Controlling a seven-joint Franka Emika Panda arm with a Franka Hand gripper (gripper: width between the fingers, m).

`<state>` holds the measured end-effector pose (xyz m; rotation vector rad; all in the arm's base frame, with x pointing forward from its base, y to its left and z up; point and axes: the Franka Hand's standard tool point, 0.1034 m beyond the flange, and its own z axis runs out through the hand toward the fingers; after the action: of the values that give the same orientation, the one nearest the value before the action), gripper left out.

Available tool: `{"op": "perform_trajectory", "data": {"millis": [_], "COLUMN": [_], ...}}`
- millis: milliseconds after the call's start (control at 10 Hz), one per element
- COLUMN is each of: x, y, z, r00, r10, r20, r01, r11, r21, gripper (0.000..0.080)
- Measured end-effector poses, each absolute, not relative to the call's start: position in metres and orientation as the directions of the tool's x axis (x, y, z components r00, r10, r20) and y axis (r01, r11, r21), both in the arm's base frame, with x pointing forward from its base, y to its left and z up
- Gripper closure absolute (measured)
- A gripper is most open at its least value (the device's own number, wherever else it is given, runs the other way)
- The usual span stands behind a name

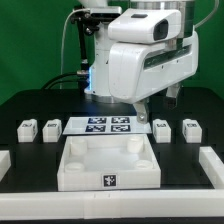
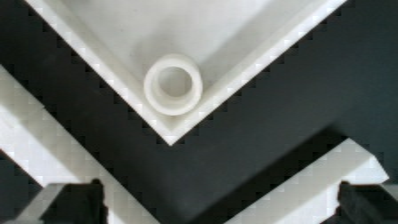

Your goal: Assemble one leg

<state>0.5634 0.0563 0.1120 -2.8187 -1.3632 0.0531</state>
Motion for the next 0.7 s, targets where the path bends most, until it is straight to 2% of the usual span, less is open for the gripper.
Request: {"op": "perform_trajectory", "data": {"millis": [200, 300, 400, 500, 600, 700], "x": [0.563, 0.552, 0.528, 0.501, 0.484, 0.462], "y": [0.056, 0.051, 0.04, 0.025, 0.012, -0.005], "z": [0.111, 0.107, 0.103, 0.097, 0.088, 0.071], "r00": [0.584, 0.567, 0.495, 0.283, 0.145, -0.005], "r10": [0.811, 0.823, 0.869, 0.959, 0.989, 1.0], "r20": [-0.026, -0.023, -0.025, -0.022, -0.01, 0.0], "r01": [0.811, 0.823, 0.869, 0.958, 0.989, 1.0], "r11": [-0.584, -0.567, -0.495, -0.283, -0.145, 0.005], "r21": [-0.026, -0.023, -0.021, -0.032, -0.02, -0.023], "gripper": [0.015, 0.015, 0.015, 0.015, 0.015, 0.015]}}
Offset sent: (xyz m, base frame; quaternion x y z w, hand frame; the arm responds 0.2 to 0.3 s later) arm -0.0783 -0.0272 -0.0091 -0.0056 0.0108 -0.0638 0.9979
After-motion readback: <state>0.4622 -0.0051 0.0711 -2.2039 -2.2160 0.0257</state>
